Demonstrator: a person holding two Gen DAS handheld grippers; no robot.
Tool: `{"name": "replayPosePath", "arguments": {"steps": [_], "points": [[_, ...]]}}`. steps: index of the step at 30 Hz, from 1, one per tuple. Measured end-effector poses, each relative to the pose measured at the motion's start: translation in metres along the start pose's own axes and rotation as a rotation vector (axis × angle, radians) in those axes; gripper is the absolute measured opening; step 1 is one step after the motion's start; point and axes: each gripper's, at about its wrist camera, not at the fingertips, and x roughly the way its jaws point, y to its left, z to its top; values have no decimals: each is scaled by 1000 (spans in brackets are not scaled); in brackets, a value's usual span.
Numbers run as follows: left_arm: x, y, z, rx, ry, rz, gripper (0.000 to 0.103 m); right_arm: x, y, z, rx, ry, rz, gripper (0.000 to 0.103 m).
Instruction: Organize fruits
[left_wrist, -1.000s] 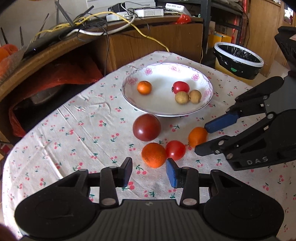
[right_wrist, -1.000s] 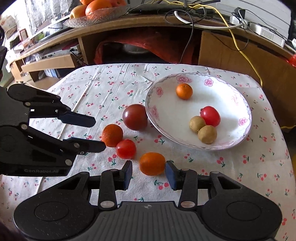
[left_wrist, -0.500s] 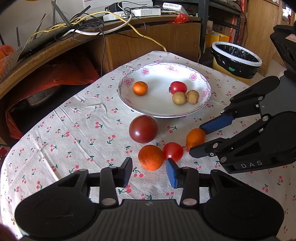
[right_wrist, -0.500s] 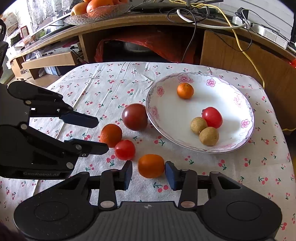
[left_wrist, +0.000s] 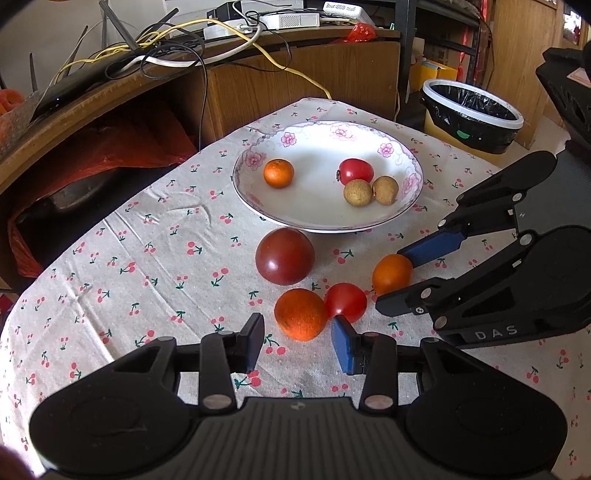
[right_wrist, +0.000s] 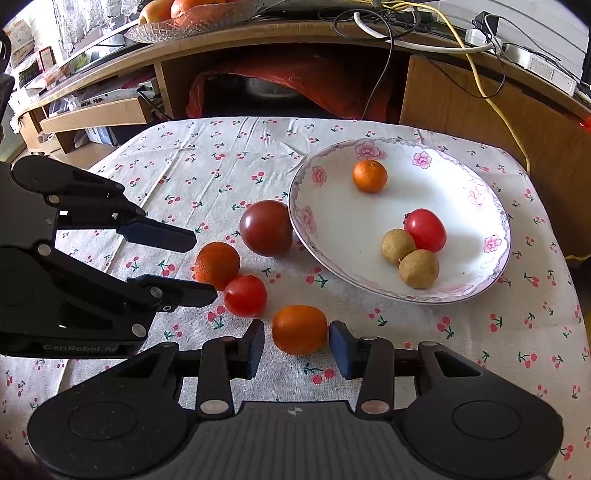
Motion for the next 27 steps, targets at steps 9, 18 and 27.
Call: {"name": "replayPosePath", "arguments": {"steps": [9,18,27], "points": [[4,-1,2,4,7,1,49,4,1,2,-6,2,-7,37],[6,-2,3,14,3,5,49,5,2,1,-17,5,-13,36],[7,-2,4,29,-13,8,50,4,1,2,-1,11,-18,28]]}}
